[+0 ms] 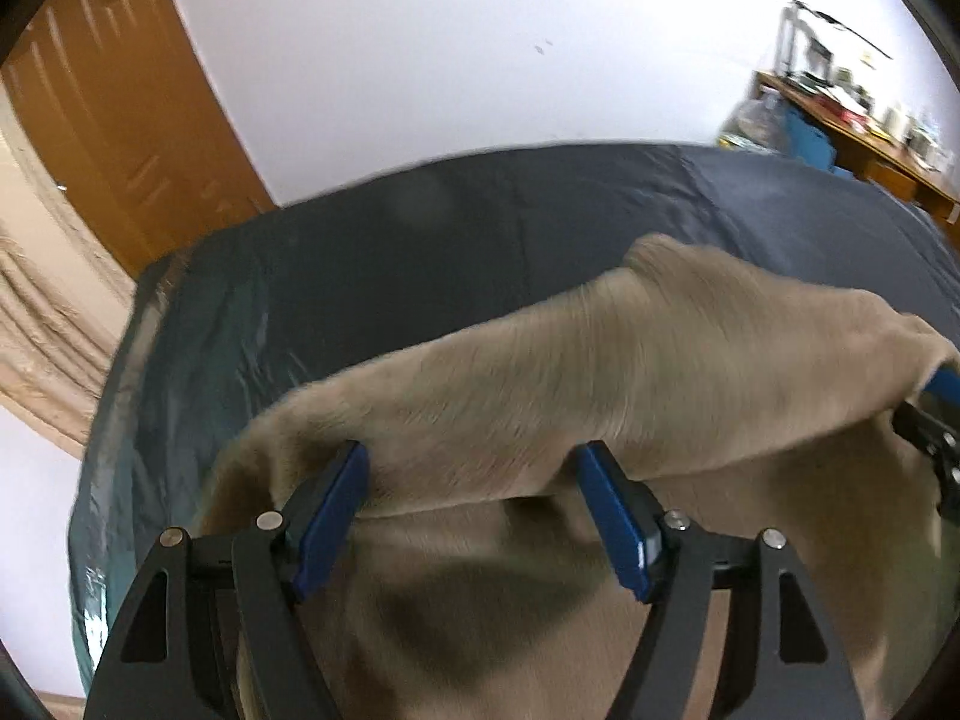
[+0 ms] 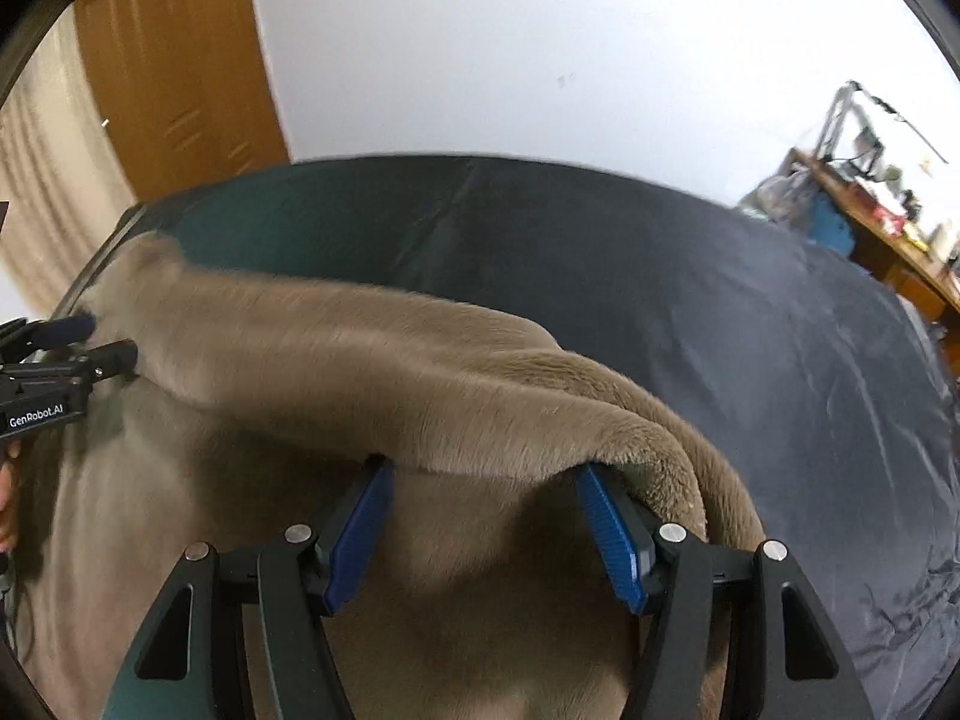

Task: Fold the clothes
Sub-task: 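Open both grippers and release the fleece spread flat on the bed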

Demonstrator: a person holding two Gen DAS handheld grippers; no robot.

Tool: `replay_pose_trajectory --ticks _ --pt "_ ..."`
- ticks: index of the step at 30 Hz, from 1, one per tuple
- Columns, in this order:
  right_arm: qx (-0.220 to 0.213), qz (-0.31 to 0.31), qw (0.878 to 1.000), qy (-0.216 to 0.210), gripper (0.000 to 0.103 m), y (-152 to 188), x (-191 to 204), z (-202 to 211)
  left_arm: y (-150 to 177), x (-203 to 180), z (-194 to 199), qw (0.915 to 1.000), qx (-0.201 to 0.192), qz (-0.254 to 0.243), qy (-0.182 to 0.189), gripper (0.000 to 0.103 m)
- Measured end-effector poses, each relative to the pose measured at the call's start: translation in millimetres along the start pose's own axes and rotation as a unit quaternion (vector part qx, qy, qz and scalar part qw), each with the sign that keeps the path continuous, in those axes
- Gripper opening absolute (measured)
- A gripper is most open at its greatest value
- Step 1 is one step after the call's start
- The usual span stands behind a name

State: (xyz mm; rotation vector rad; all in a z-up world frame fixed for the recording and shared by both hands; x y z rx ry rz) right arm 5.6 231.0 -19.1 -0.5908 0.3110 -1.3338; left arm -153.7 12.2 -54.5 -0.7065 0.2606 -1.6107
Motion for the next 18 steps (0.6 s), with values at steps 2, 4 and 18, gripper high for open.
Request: replay_pose_trajectory --ticks 2,4,18 --pt "-0.005 -0.008 1.0 0.004 0.066 -5 -3 -8 -3 -2 -6 0.9999 0.004 0.005 -0.008 0.076" --pt "-0.002 0.007 1.0 0.024 0.066 -4 -3 -18 -4 -5 -15 0.9998 0.017 0.01 -0.006 0.076" --pt "-0.004 0.04 0.998 0.038 0.071 -12 -6 -34 11 -6 -7 0.9995 0.032 0.006 -0.003 0.08"
Point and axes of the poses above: each gripper's, at about its wrist camera, not at the fingertips, and z roughly against the way its jaws point, x to its left, y to its underside, the point moved 10 cm from there along -z, roughly the way its jaws point, and after that the axes turned 8 degrees about -y, right-handed, at the moved point
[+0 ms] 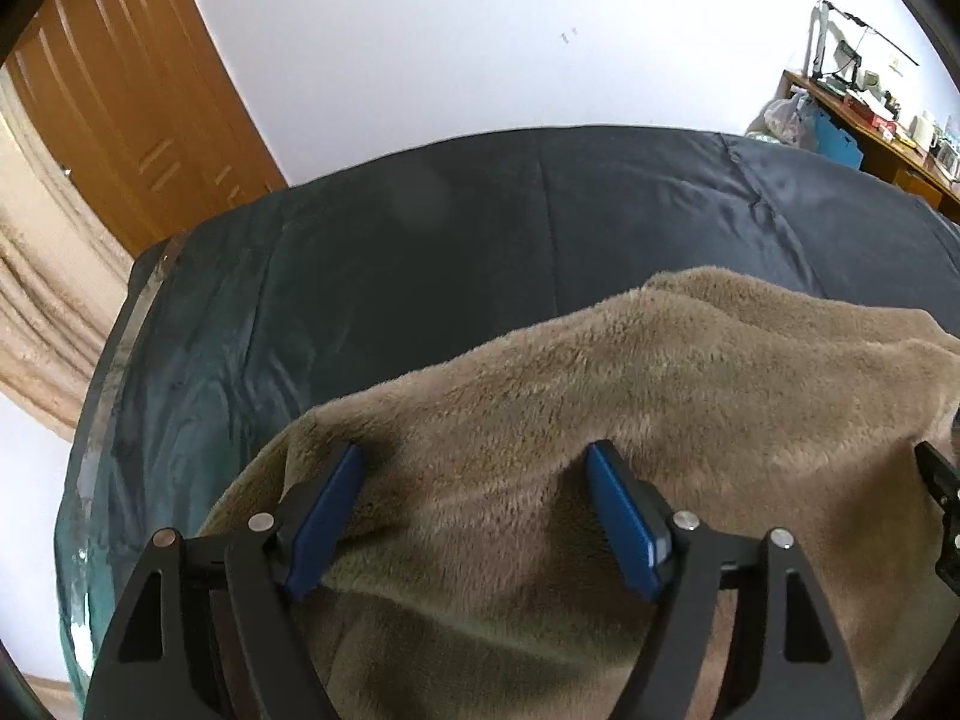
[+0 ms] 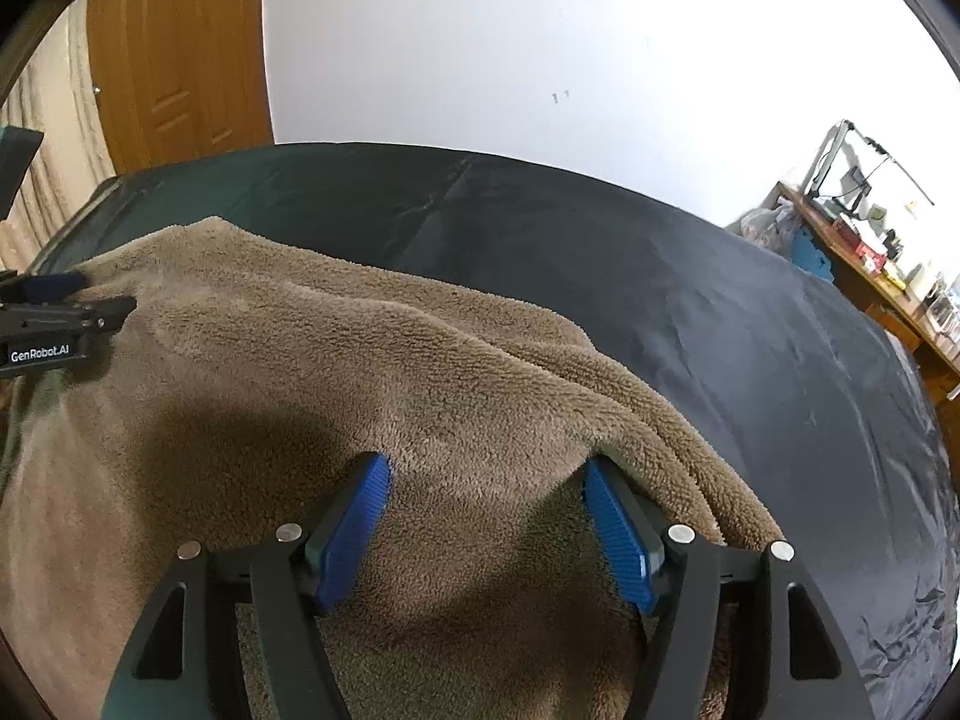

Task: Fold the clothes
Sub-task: 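Open both grippers and release the fleece spread flat on the bed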

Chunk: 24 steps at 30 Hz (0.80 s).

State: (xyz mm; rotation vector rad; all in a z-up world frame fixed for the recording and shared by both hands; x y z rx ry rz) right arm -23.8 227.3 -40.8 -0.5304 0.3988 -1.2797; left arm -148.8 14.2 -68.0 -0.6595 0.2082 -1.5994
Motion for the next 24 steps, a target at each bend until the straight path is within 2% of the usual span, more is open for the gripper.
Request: replay_pose_trajectory --ticks 3,5,11,19,22,24 --pt "0.008 -0.023 0.999 -0.03 0.071 3 1 11 11 0 23 0.9998 -0.012 -0.013 0.004 0.08" --pt "-0.008 -0.037 0.998 -0.055 0.071 6 3 31 21 -2 37 0.9996 -0.014 -0.018 0.015 0.08" --pt "-0.063 -0.023 0.996 -0.063 0.071 24 -3 114 57 -17 76 0.9973 0.003 -0.023 0.069 0.08" --pt "-0.107 -0.065 0.988 -0.095 0.071 103 -33 206 100 -34 120 0.9944 -0.012 -0.038 0.098 0.08" --pt "-0.107 -0.087 0.984 -0.114 0.071 136 -40 221 110 -49 135 0.993 -0.019 -0.046 0.107 0.08" --pt "-0.098 -0.098 0.98 -0.141 0.071 155 -34 221 116 -56 139 0.9925 -0.022 -0.053 0.108 0.08"
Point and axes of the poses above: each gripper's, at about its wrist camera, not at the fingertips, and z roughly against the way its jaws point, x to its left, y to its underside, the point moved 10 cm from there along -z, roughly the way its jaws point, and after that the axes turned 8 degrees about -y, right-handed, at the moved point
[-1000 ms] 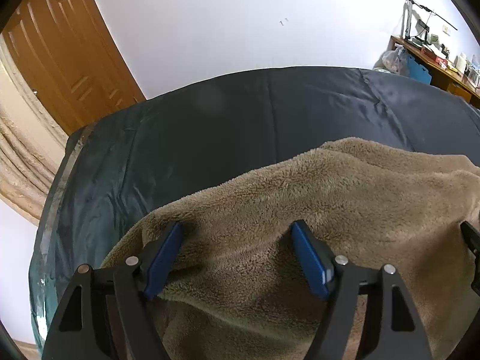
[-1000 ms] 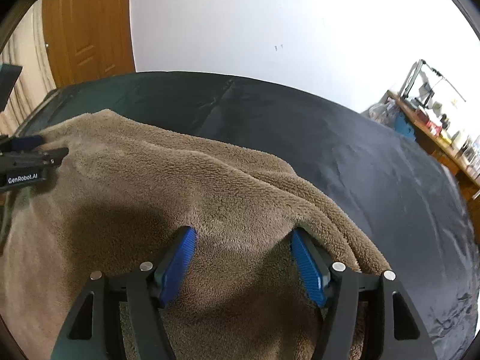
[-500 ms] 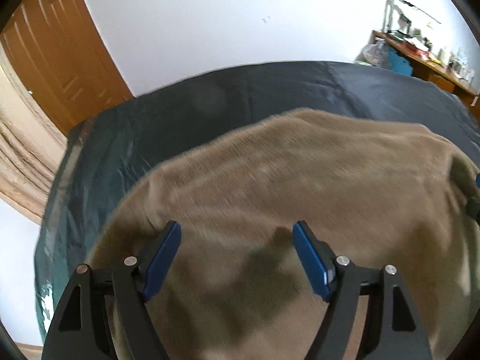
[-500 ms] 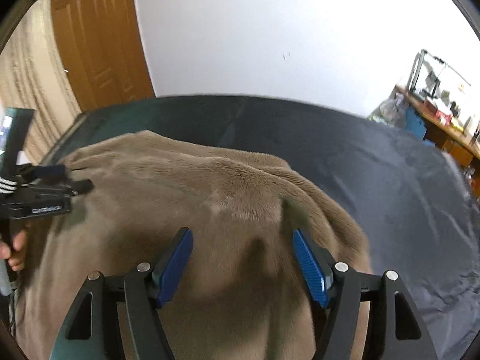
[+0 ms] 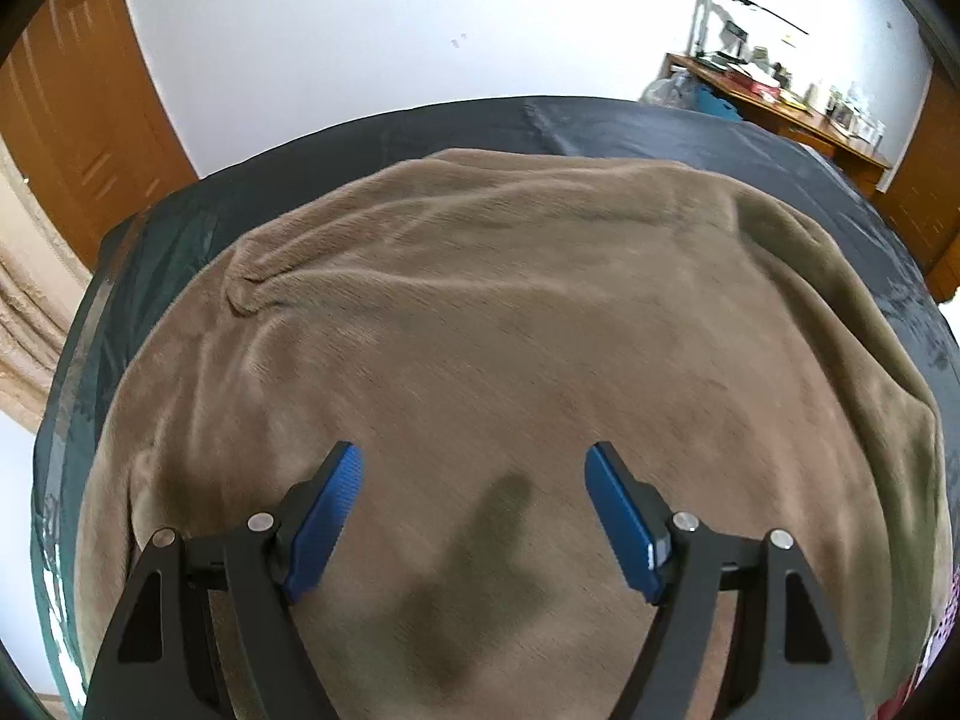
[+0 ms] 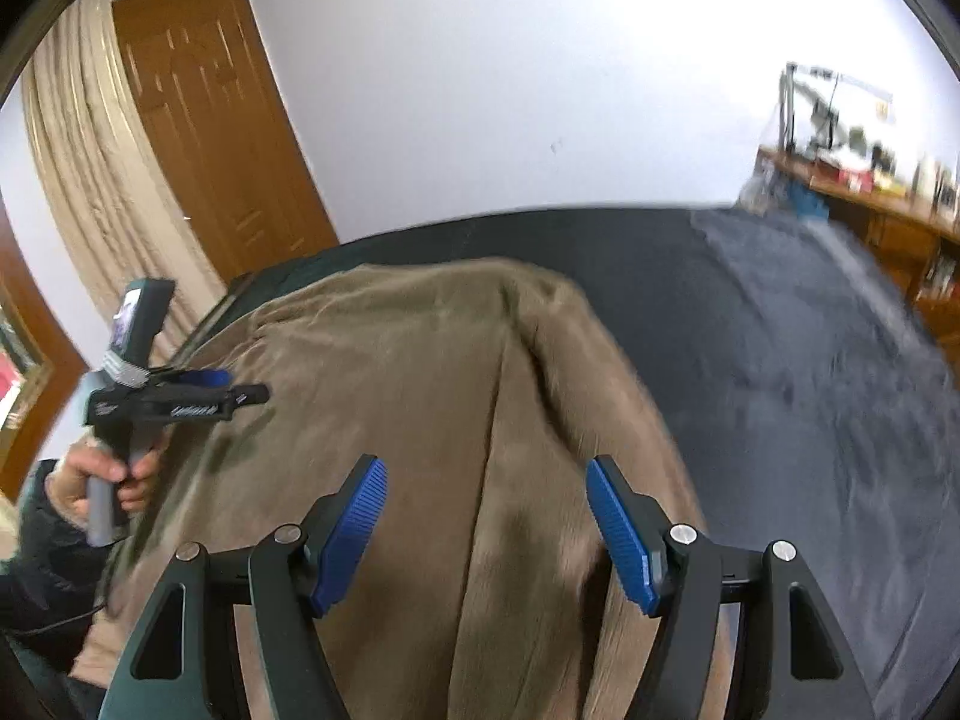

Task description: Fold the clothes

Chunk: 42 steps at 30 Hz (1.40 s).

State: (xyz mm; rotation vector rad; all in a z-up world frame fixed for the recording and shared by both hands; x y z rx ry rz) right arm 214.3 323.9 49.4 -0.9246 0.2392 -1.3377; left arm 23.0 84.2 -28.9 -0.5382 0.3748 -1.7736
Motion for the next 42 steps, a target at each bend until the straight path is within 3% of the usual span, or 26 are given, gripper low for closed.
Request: replay_pose_trajectory --ticks 7,11,12,16,19,21,24,29,33,37,39,42 --pt "0.047 -0.027 0.994 -0.096 0.071 49 31 -20 22 -17 0 0.9999 0.006 0.007 0.013 0.08" --pt "0.07 -0.055 0.995 -0.053 0.071 64 9 -36 35 -16 -12 0.9997 0.02 0.016 0.007 0.08" --pt "0.07 -0.072 0.994 -0.041 0.071 66 -3 -38 38 -15 -15 0.9996 0.02 0.02 0.007 0.08" --pt "0.038 -0.15 0.984 -0.084 0.071 57 -27 -35 42 -11 -22 0.9993 0.013 0.033 0.007 0.083" --pt "0.01 -0.161 0.982 -0.096 0.071 51 -31 -20 40 -11 -20 0.9994 0.006 0.032 0.007 0.084" --pt "-0.02 -0.138 0.988 -0.073 0.071 44 -37 1 39 -11 -20 0.9993 0.001 0.035 0.01 0.085" --pt "-0.04 -0.11 0.993 0.003 0.071 39 -51 20 37 -11 -20 0.9992 -0.005 0.038 0.013 0.088" --pt "0.019 -0.044 0.986 0.162 0.071 60 -80 20 34 -13 -19 0.9991 -0.015 0.038 0.011 0.093" --pt "0.08 -0.002 0.977 0.197 0.071 77 -74 -14 33 -13 -20 0.999 -0.019 0.038 0.011 0.095" --pt "0.082 0.0 0.973 0.216 0.071 75 -90 -14 32 -13 -21 0.9989 -0.023 0.038 0.012 0.096" --pt "0.087 0.003 0.968 0.237 0.077 69 -102 -16 32 -14 -21 0.9989 -0.025 0.038 0.013 0.097" --pt "0.09 -0.001 0.951 0.296 0.077 57 -141 -1 32 -14 -21 0.9989 -0.026 0.037 0.015 0.099"
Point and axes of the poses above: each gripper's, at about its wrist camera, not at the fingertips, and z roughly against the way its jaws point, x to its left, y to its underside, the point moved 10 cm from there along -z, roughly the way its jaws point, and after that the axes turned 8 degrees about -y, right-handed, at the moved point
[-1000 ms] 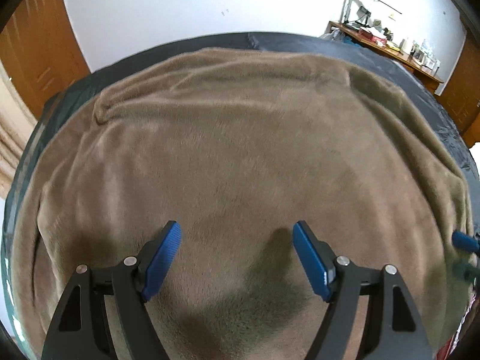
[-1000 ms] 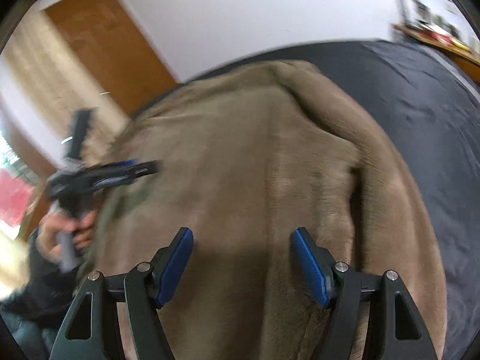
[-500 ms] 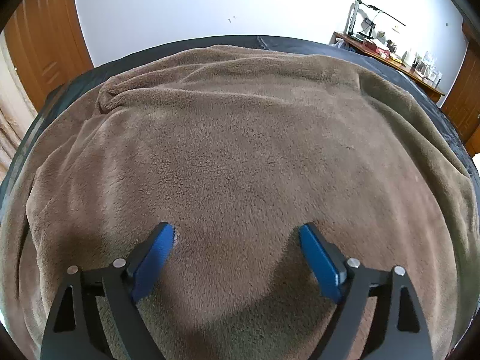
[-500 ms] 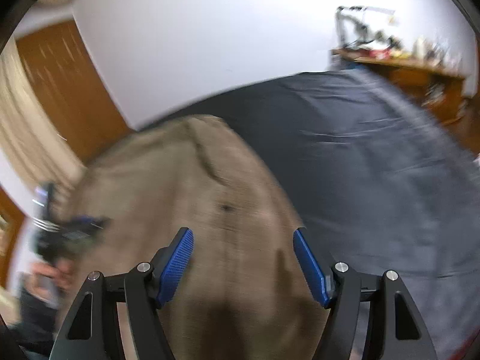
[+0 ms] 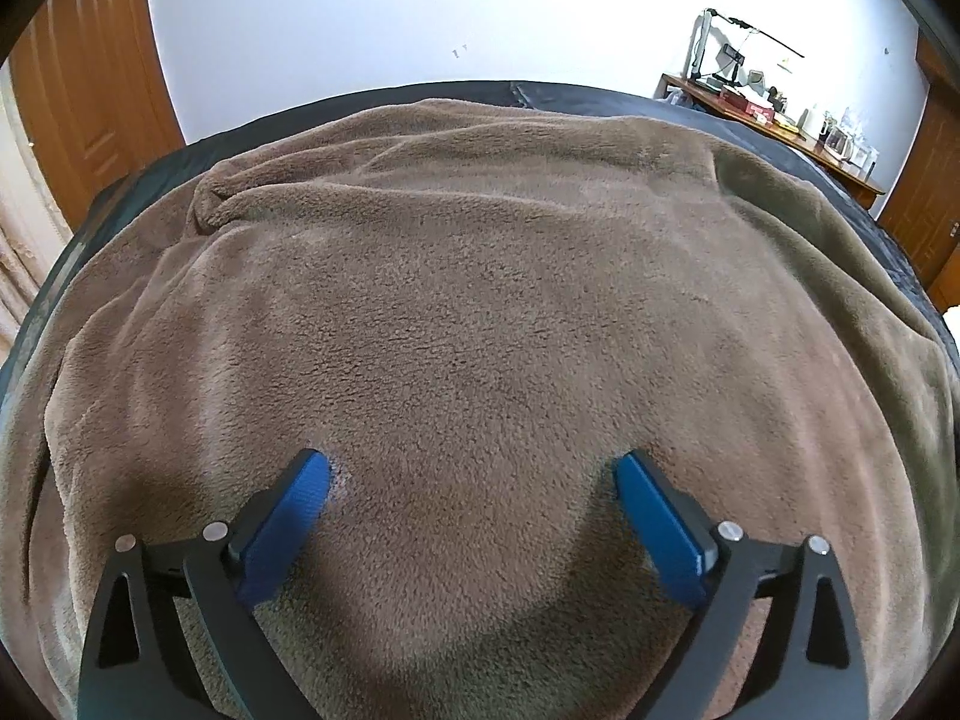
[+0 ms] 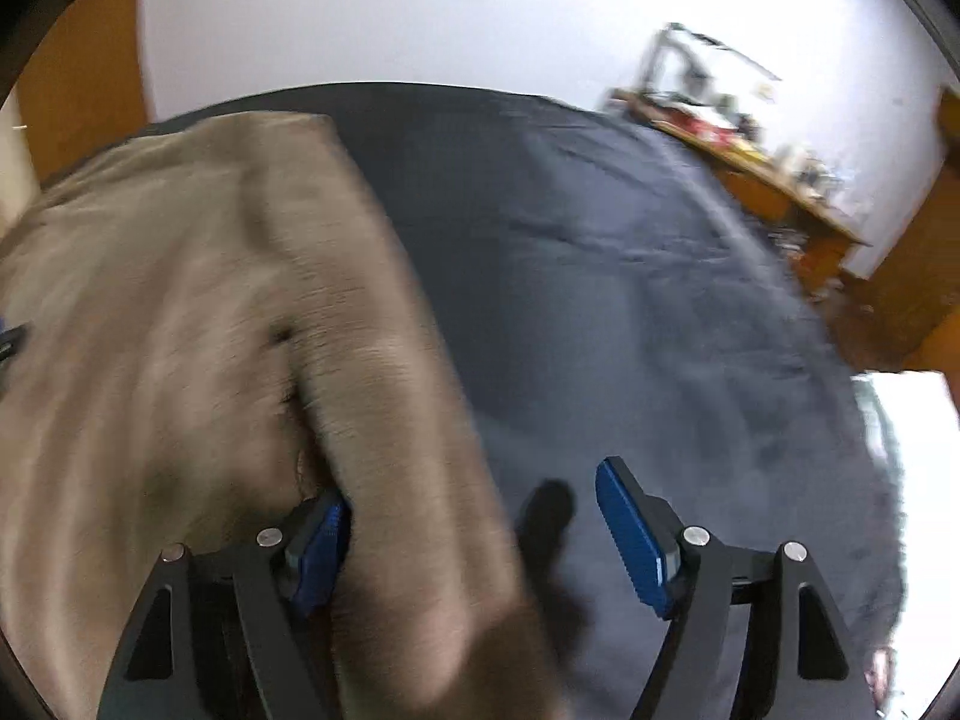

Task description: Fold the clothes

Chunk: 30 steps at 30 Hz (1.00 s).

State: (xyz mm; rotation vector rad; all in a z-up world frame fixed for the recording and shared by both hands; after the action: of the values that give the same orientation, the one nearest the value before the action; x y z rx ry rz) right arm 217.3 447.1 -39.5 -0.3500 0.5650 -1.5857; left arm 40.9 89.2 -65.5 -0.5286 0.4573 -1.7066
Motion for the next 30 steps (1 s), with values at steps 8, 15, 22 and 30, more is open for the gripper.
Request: replay_pose_trajectory --ticks 8,15,22,30 --pt "-0.005 -0.026 0.992 0.125 0.077 -52 -91 -27 -1 4 -1 1.0 -0.001 -0.002 0.003 0.101" --pt "-0.03 0.009 0.986 0.165 0.077 -115 -93 -36 -1 8 -1 1.0 -0.003 -0.004 0.003 0.102" --pt "0.001 0.013 0.998 0.063 0.077 -96 -71 -29 -4 7 1 0.9999 0.01 0.001 0.002 0.102" --pt "-0.076 -0.042 0.989 -0.12 0.077 -149 -17 25 -55 7 27 0.9996 -0.027 -0.003 -0.004 0.102"
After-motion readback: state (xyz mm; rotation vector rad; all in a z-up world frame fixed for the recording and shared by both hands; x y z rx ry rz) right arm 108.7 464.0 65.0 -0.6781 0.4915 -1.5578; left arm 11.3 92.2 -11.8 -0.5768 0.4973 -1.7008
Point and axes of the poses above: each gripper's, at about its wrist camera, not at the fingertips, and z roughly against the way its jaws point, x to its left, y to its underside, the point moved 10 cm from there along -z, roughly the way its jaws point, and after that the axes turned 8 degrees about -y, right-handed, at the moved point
